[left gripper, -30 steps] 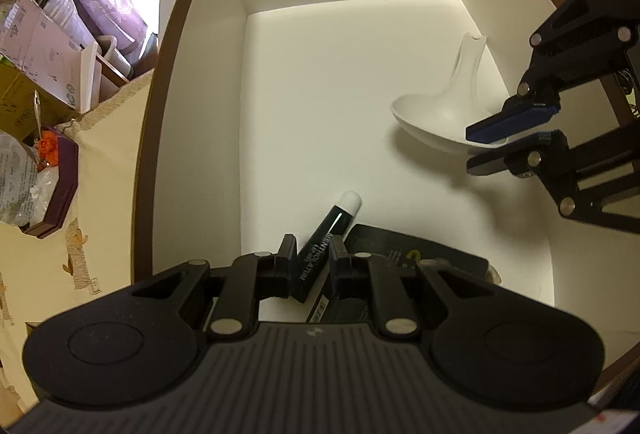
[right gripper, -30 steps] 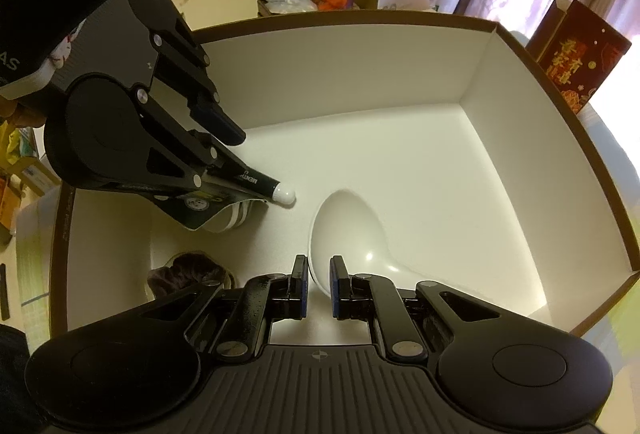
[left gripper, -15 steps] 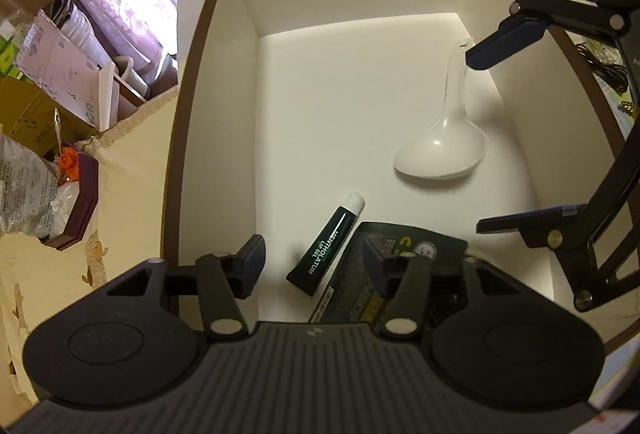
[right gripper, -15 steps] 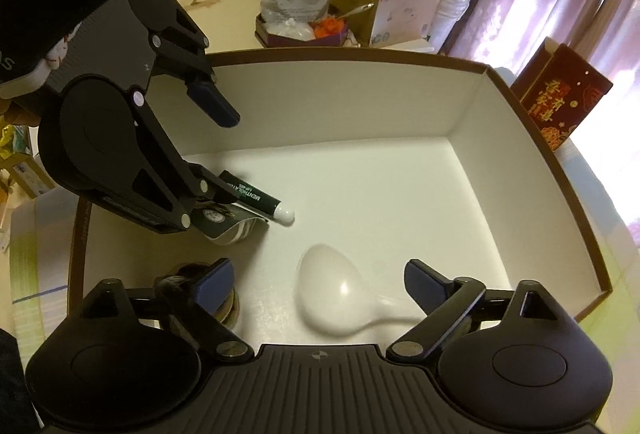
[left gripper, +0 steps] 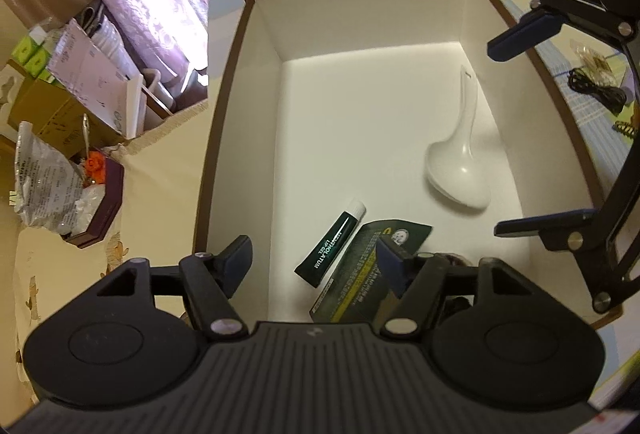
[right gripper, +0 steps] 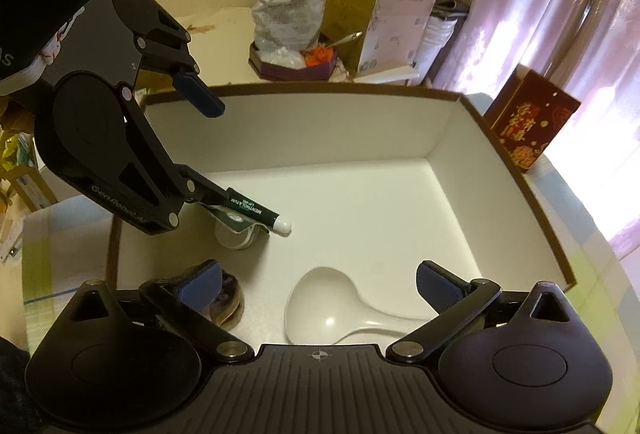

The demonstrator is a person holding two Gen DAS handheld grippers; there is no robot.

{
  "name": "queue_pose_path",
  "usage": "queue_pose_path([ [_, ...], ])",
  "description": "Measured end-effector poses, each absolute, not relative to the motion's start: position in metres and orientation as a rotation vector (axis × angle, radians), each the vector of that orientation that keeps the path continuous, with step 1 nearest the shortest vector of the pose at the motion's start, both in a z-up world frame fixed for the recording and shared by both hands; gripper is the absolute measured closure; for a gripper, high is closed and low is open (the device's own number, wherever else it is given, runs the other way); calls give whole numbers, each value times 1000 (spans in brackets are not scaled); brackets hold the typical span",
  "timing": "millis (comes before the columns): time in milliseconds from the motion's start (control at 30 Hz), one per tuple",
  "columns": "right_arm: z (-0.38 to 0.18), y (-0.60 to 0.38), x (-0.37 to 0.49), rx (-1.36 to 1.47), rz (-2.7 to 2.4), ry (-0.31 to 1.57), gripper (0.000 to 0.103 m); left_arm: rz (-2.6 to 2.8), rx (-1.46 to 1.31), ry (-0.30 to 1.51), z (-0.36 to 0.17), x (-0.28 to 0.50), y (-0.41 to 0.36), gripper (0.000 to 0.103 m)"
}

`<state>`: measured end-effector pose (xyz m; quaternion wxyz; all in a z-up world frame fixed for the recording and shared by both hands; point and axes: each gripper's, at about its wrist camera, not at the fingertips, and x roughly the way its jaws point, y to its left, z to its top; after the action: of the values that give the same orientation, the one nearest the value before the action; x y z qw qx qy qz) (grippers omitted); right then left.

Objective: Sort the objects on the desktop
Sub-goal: 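Open both tools to drop the tube and spoon brush into the box, then withdraw both tools from the box toward the items on the table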

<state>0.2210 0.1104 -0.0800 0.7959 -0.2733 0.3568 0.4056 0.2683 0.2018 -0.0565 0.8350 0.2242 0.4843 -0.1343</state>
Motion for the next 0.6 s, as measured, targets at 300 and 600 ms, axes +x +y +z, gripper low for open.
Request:
queue_pose_path([
  [300,-53,65,195,-465,850,725,2,-217,417,963,-23,236,195,21],
  [600,-37,13,160,-353,841,727,2,-177,363,932,-3,190,178,14],
])
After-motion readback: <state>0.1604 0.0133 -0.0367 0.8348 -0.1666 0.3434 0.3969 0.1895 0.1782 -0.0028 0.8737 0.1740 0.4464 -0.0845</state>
